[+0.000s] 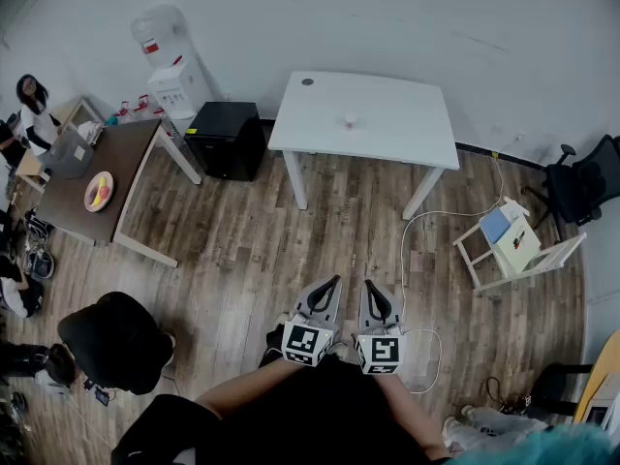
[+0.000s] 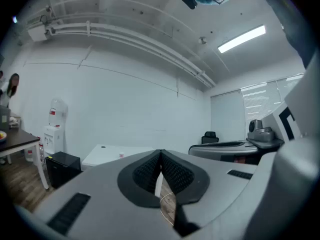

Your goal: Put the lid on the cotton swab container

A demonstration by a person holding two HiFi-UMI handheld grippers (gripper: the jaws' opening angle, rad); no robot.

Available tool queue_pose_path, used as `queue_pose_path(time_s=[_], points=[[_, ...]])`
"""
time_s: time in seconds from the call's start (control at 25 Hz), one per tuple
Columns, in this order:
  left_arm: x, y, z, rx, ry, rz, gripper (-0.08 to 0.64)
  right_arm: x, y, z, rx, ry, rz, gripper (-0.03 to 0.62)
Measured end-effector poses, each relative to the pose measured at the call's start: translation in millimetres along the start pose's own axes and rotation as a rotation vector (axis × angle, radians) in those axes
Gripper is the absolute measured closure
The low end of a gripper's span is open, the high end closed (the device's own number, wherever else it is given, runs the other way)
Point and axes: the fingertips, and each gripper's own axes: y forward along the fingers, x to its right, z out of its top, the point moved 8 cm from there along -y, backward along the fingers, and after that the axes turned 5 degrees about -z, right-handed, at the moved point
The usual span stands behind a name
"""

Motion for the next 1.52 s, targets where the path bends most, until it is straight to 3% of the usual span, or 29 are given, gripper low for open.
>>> queue_pose_path(time_s=[0.16, 0.4, 0.6, 0.84, 1.24, 1.52], points=[[14.2, -0.4, -7.7, -0.014, 0.030, -0.023, 0.548, 9.9, -8.7, -6.7, 0.009, 0.038, -0.021, 0.561], [9.3, 9.9, -1.3, 0.010, 0.042, -0.006, 0.548, 44.7, -9.1, -25.6, -0.042, 0.139, -0.121, 0.560], [-6.0, 14.2, -13.4, -0.026, 0.017, -0.014, 0.548, 50.7, -0.6, -30.9, -0.036, 0.144, -0.187, 0.560], [-37.6, 56.6, -21.0, -0.046, -0.020, -0.015, 0.548, 64.5, 36.2, -31.7, -0.056, 0.123, -0.151, 0.560], [-130.1, 158.6, -18.9, -0.071, -0.111, -0.072, 0.548, 76.3, 177.0, -15.2, -0.117, 0.062, -0.107, 0.560], [-214.9, 223.2, -2.7, -0.096, -0.130, -0.129, 0.548, 81.3, 281.1, 9.8, -0.158, 0.017, -0.151, 0.560]])
